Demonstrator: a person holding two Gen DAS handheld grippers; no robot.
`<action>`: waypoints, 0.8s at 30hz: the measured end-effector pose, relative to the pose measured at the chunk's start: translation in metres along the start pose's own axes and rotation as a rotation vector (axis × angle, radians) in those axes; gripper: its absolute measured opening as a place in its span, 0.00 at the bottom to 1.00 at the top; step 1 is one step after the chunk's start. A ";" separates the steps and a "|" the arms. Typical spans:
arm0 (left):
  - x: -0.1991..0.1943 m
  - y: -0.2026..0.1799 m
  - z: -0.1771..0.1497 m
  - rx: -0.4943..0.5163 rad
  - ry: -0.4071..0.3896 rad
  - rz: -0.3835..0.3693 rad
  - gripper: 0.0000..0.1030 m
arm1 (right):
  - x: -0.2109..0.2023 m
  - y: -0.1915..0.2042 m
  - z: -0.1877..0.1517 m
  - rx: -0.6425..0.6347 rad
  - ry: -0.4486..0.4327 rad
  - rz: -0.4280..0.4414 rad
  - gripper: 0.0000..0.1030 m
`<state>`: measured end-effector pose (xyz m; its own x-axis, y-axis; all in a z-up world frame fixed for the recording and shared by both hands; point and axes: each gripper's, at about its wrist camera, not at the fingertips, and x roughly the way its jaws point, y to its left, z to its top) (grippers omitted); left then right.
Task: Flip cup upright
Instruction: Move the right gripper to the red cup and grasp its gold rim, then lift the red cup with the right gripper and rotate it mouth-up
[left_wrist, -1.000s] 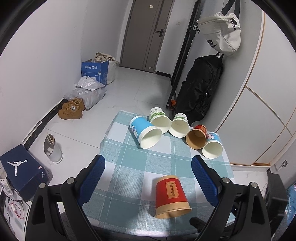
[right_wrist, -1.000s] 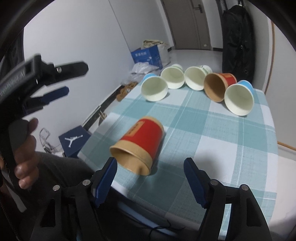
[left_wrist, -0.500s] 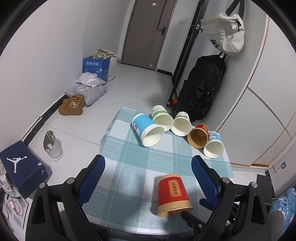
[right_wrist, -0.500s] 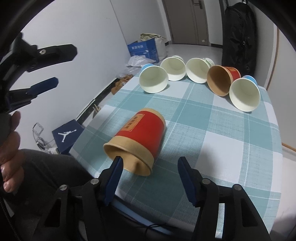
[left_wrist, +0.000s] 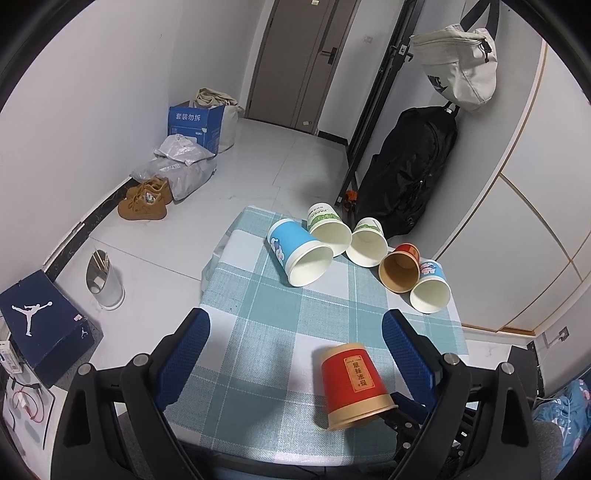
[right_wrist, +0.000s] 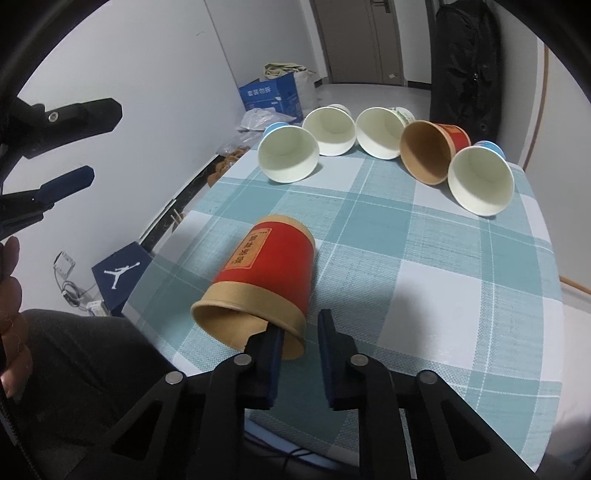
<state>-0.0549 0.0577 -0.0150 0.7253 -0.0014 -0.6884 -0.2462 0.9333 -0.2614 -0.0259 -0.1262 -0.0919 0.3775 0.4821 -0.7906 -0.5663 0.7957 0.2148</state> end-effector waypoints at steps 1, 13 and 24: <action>0.000 0.000 0.000 0.001 0.001 0.001 0.89 | 0.000 0.000 0.000 0.003 -0.001 0.003 0.16; 0.003 0.001 -0.002 0.003 0.021 0.004 0.89 | -0.007 -0.008 0.004 0.040 -0.034 -0.005 0.03; 0.006 -0.003 -0.003 0.020 0.034 0.006 0.89 | -0.019 -0.025 0.009 0.117 -0.039 0.050 0.02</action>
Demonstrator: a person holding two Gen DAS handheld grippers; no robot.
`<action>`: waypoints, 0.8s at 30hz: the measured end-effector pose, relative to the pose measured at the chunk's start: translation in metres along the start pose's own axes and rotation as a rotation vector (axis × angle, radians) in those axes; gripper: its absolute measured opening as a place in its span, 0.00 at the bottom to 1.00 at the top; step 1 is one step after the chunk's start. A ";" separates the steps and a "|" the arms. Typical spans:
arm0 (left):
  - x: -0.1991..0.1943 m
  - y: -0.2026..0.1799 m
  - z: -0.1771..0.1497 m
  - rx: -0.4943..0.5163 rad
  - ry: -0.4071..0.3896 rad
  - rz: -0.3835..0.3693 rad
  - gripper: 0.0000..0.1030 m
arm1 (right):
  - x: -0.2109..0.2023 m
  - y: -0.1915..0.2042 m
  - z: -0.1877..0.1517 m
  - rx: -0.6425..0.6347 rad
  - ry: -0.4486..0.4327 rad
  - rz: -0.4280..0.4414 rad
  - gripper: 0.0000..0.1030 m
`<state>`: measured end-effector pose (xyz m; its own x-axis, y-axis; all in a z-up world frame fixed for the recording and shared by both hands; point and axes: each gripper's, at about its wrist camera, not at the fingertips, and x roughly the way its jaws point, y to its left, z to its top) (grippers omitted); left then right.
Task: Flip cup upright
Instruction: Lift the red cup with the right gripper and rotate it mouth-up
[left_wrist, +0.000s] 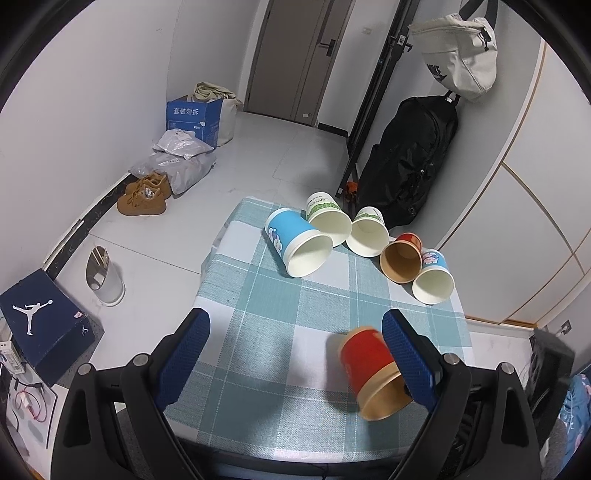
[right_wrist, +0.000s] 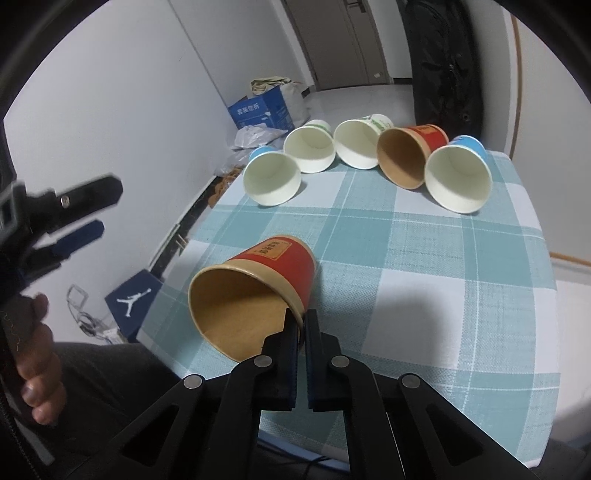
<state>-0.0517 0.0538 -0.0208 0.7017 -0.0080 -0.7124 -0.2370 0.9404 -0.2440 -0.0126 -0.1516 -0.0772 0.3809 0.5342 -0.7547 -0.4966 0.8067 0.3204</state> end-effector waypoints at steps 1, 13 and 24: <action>0.000 0.000 0.000 0.000 0.003 -0.001 0.89 | -0.002 -0.003 0.002 0.012 0.001 0.003 0.02; 0.002 -0.005 -0.001 0.005 0.008 -0.016 0.89 | -0.035 -0.034 0.033 0.099 0.091 0.065 0.02; 0.004 -0.012 0.000 0.017 0.009 -0.020 0.89 | -0.047 -0.049 0.066 0.096 0.359 0.053 0.02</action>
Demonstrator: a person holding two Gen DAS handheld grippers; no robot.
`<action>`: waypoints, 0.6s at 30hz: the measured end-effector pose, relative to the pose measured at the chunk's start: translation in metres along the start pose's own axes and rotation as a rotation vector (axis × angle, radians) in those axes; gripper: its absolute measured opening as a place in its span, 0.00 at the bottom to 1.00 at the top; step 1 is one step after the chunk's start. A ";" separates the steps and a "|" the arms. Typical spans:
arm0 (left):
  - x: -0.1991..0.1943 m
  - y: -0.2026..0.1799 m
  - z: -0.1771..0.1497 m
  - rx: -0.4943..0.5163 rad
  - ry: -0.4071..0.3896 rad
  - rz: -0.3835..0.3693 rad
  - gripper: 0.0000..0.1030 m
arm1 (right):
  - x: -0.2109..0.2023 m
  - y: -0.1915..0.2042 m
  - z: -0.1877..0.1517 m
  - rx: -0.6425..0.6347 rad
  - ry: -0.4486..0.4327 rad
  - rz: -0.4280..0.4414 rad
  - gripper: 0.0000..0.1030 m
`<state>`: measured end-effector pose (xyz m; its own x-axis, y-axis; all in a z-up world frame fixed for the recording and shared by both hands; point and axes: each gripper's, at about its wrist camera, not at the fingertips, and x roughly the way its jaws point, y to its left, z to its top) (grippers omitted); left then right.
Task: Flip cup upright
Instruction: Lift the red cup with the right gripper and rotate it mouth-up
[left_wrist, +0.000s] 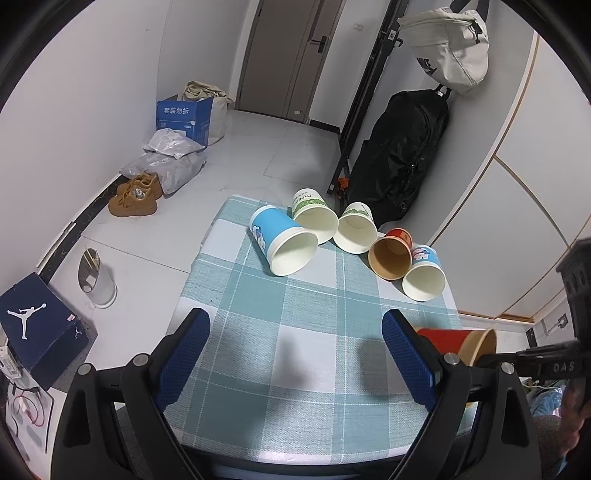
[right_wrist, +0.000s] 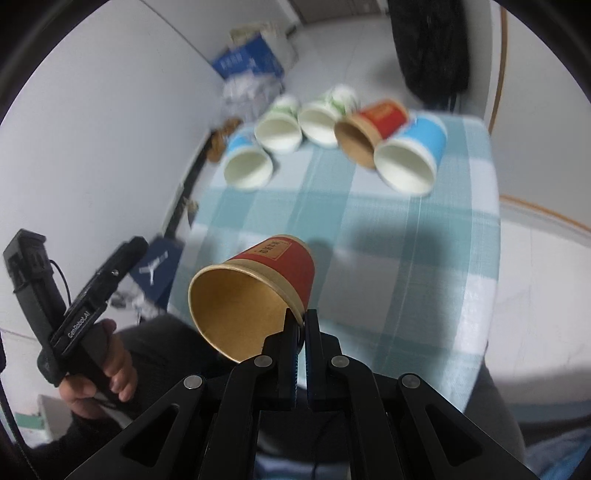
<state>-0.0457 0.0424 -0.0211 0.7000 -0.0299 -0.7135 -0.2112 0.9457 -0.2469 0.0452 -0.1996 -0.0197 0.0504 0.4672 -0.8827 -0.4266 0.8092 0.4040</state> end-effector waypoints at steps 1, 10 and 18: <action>0.001 -0.001 0.000 0.003 0.001 0.003 0.89 | 0.003 -0.001 0.003 0.007 0.026 -0.010 0.02; 0.007 0.000 0.001 -0.018 0.044 -0.015 0.89 | 0.049 -0.013 0.035 0.098 0.207 0.019 0.02; 0.011 -0.007 0.002 -0.005 0.059 -0.023 0.89 | 0.077 0.002 0.057 0.073 0.303 -0.029 0.06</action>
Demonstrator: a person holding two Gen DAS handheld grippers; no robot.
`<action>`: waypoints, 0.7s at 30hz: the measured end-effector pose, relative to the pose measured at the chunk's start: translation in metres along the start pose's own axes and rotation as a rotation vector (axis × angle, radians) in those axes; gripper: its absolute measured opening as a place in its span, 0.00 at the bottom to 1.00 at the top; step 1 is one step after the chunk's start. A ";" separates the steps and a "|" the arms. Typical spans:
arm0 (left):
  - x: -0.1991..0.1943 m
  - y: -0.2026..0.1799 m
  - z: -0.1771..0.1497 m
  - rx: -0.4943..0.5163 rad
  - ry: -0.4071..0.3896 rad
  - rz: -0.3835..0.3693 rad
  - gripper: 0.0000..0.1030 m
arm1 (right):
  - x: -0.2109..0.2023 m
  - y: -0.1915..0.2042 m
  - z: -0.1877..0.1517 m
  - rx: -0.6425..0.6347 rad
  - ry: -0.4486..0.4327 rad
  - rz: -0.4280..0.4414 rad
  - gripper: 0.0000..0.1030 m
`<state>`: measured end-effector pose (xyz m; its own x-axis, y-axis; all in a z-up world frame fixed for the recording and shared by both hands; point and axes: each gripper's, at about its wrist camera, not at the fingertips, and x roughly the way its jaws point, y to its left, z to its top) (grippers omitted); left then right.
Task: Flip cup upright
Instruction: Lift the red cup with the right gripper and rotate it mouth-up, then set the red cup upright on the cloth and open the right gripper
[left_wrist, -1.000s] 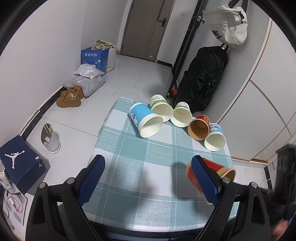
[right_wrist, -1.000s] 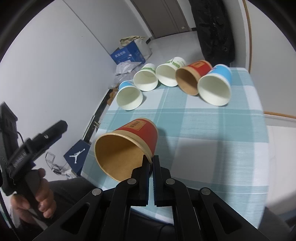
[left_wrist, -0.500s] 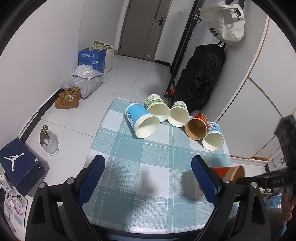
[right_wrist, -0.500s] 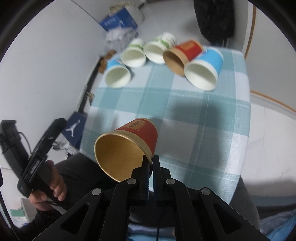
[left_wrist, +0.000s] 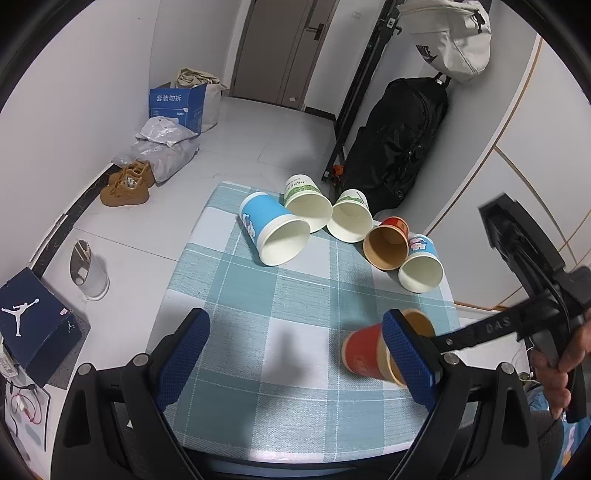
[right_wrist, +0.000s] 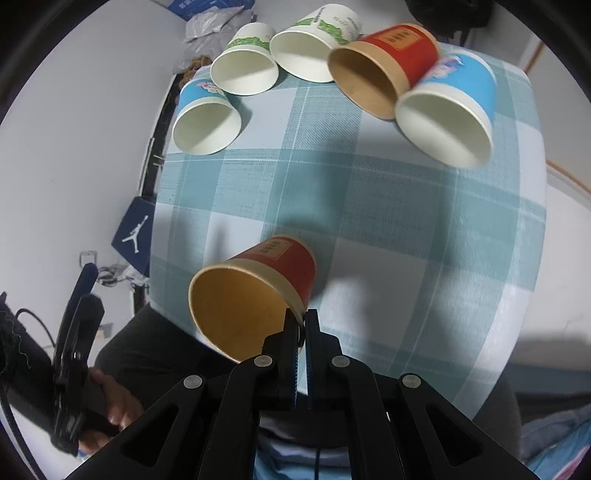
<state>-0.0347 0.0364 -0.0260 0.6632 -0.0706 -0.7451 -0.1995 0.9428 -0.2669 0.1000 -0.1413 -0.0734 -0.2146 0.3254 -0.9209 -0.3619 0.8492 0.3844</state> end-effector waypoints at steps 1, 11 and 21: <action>0.000 0.000 -0.001 0.001 0.003 0.000 0.89 | 0.001 0.002 0.003 -0.006 0.000 -0.004 0.06; 0.005 -0.003 -0.001 0.002 0.032 -0.011 0.89 | -0.008 0.009 0.010 -0.069 -0.108 0.001 0.24; 0.000 -0.019 -0.003 0.062 -0.035 -0.006 0.89 | -0.050 -0.023 -0.051 -0.022 -0.510 0.137 0.48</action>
<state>-0.0329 0.0176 -0.0223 0.6895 -0.0658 -0.7213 -0.1510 0.9609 -0.2320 0.0727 -0.1989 -0.0328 0.2052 0.5981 -0.7747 -0.3819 0.7777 0.4993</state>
